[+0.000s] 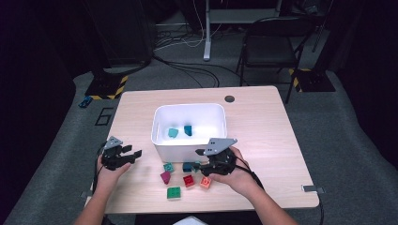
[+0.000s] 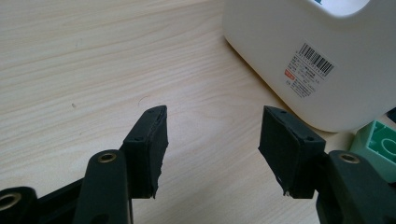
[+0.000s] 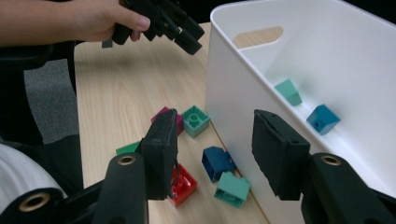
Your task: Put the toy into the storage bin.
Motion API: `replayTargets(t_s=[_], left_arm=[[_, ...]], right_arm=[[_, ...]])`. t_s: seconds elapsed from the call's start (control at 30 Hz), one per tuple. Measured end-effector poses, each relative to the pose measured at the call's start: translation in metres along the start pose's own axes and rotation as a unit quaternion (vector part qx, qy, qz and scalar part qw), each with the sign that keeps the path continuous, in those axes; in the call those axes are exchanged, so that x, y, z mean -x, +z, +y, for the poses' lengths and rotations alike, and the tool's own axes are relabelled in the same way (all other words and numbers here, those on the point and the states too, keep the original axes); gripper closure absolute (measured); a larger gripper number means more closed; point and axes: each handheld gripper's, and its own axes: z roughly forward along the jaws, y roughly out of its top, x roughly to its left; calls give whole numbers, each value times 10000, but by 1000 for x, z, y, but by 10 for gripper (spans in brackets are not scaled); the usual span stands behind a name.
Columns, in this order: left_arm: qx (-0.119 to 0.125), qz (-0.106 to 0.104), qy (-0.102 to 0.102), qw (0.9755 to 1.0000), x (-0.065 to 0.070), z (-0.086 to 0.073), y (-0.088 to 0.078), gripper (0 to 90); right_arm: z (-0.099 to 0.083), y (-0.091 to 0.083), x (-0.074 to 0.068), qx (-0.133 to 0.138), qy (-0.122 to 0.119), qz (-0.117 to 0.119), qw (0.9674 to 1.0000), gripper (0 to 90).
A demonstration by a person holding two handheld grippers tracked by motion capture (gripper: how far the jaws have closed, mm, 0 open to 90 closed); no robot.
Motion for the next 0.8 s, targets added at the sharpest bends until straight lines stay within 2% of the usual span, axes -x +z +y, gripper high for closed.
replayTargets(t_s=[0.2,0.4,0.53,0.6,0.67,0.8], left_arm=[[50,29,-9,10000,0,-1,1,416],[5,13,-4,10000,0,0,0,417],[2,16,8,10000,0,0,0,416],[56,42,-22,10000,1,-1,1,416],[43,35,-5,10000,1,-1,1,416],[46,46,-9,10000,0,-1,1,416]], right_arm=[[-26,8,-1,-152,152,-67,9997,518],[-48,16,-2,-309,198,-50,9993,523],[-62,23,-4,-406,328,-49,9986,530],[-67,26,-3,-466,263,-25,9986,536],[-72,29,-4,-527,358,-26,9980,542],[-81,31,-3,-630,393,-12,9972,556]])
